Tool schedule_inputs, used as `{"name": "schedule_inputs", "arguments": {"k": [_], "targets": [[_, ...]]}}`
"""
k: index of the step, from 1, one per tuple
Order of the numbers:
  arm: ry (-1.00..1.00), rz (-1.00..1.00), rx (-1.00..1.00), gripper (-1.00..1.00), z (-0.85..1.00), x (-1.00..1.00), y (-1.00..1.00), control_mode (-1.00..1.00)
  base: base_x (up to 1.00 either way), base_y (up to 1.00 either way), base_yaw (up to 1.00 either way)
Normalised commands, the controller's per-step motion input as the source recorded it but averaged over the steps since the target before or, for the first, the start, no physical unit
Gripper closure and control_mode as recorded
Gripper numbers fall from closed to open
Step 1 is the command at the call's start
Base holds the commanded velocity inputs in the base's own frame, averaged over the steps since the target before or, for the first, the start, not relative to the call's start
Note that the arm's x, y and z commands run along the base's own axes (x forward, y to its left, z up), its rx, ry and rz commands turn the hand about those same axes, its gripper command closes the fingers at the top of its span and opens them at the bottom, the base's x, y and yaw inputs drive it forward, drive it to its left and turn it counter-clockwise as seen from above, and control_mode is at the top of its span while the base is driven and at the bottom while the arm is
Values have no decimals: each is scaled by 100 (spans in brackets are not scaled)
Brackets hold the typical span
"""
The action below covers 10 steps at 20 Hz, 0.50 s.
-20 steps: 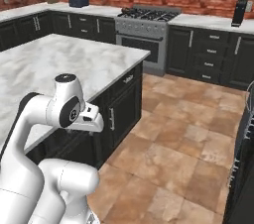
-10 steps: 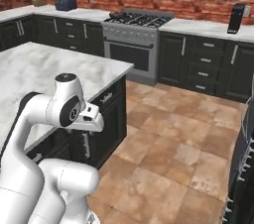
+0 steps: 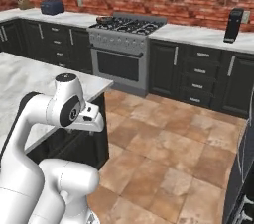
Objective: Take the chicken drumsticks from the pan and place one on each plate on the dining counter.
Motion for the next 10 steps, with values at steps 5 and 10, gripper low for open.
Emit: {"name": "schedule_inputs", "arguments": {"k": [5, 10], "targets": [[0, 0, 0, -100, 0, 0, 0, 100, 100, -25, 2], [0, 0, 0, -100, 0, 0, 0, 100, 100, -25, 2]]}}
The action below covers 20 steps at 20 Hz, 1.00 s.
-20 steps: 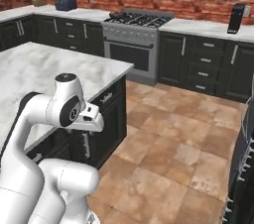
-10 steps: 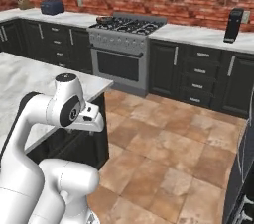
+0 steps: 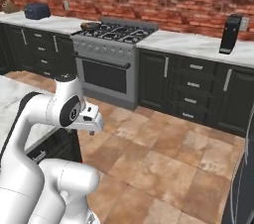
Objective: Take the chicken drumsticks from the pan and place one on each plate on the dining counter.
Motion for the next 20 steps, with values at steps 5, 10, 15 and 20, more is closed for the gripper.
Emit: {"name": "schedule_inputs", "arguments": {"k": [5, 10, 15, 20], "targets": [[0, 0, 0, -100, 0, 0, 0, 100, 100, -23, 3], [0, 0, 0, -100, 0, 0, 0, 100, 100, -19, 4], [0, 0, 0, -100, 0, 0, 0, 100, 100, -4, 11], [0, 0, 0, -100, 0, 0, 0, 100, 100, 0, 18]]}}
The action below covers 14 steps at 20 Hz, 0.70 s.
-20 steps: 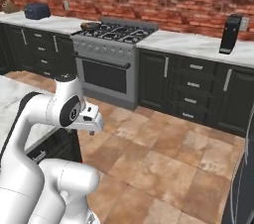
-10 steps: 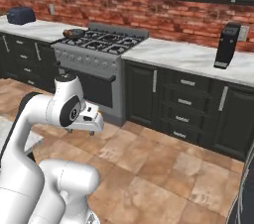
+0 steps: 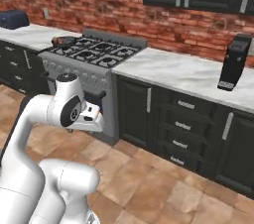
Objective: Take the chicken drumsticks from the pan and place one on each plate on the dining counter.
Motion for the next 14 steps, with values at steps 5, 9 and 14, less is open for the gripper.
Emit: {"name": "schedule_inputs", "arguments": {"k": [5, 9, 14], "targets": [[0, 0, 0, -100, 0, 0, 0, 100, 100, 0, 33], [0, 0, 0, -100, 0, 0, 0, 100, 100, 0, 40], [0, 0, 0, -100, 0, 0, 0, 100, 100, 0, 41]]}}
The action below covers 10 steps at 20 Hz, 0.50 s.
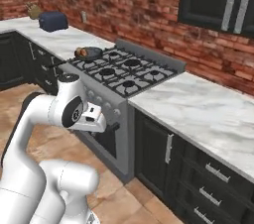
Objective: Take the chicken drumsticks from the pan and place one on each plate on the dining counter.
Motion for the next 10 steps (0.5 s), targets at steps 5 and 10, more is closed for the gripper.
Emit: {"name": "schedule_inputs", "arguments": {"k": [5, 10], "targets": [[0, 0, 0, -100, 0, 0, 0, 100, 97, 8, 42], [0, 0, 0, -100, 0, 0, 0, 100, 90, 47, 31]]}}
